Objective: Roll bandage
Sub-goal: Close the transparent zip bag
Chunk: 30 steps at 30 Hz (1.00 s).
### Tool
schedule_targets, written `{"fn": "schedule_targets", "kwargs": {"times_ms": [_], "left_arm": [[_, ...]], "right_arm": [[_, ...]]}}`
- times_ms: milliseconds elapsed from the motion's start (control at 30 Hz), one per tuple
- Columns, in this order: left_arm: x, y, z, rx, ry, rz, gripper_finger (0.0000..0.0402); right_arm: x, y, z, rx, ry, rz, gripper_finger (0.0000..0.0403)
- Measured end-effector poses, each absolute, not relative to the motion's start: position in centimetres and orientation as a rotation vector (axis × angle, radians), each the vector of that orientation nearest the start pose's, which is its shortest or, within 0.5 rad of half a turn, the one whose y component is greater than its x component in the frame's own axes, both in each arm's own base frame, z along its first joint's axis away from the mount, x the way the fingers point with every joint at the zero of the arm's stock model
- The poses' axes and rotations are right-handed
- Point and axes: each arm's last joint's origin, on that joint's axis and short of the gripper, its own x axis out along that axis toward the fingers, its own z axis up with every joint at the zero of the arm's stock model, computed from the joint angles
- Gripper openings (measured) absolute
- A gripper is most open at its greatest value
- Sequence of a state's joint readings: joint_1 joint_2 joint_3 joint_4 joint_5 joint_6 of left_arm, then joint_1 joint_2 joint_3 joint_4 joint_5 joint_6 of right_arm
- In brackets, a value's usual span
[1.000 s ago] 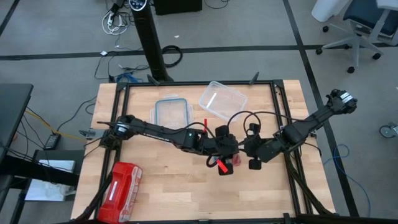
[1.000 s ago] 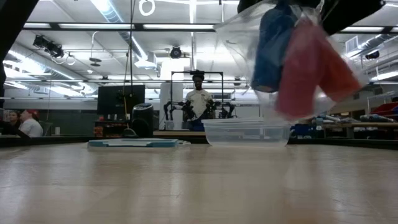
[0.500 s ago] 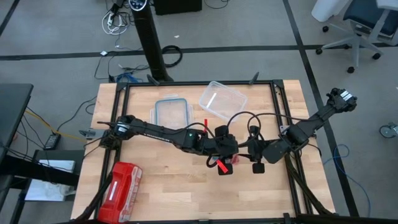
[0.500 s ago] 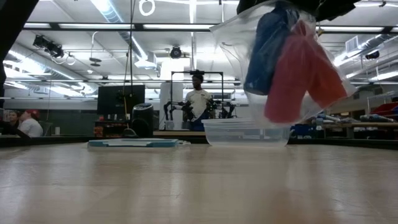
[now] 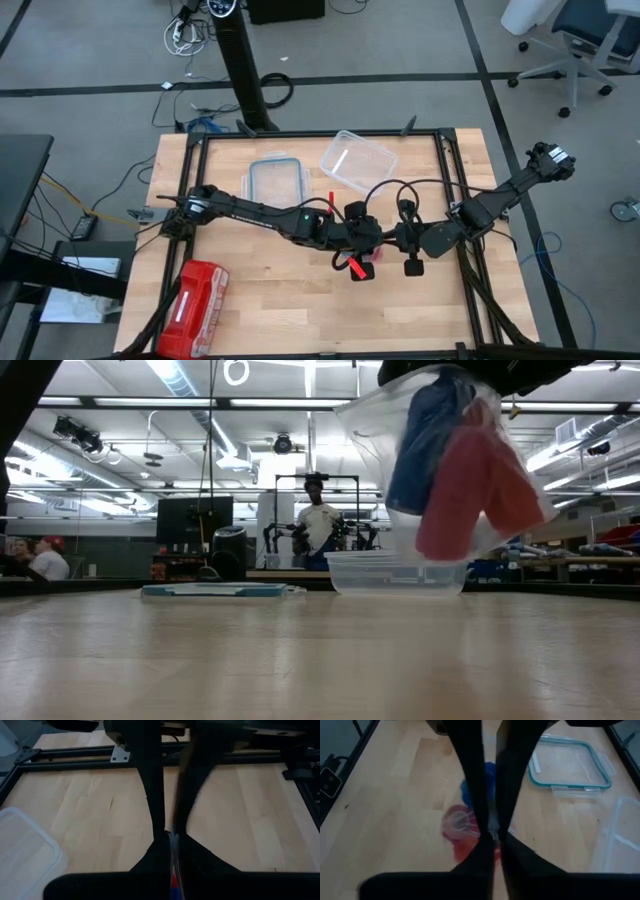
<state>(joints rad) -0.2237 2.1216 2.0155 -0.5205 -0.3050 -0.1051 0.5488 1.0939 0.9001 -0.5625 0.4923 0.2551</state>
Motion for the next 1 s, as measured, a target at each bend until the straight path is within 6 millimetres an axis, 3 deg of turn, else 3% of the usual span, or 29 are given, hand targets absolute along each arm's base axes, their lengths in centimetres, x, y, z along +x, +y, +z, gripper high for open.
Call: {"fn": "schedule_targets", "kwargs": {"times_ms": [200, 1000], "left_arm": [[47.5, -9.9, 30.6, 0.062, 0.599, 0.111, 0.0014], [46.5, -9.5, 29.8, 0.106, 0.749, 0.164, 0.0016]], "right_arm": [[19.4, 10.2, 28.6, -0.145, 0.649, -0.036, 0.0004], [19.1, 10.4, 28.3, -0.129, 0.693, -0.007, 0.0001]]}}
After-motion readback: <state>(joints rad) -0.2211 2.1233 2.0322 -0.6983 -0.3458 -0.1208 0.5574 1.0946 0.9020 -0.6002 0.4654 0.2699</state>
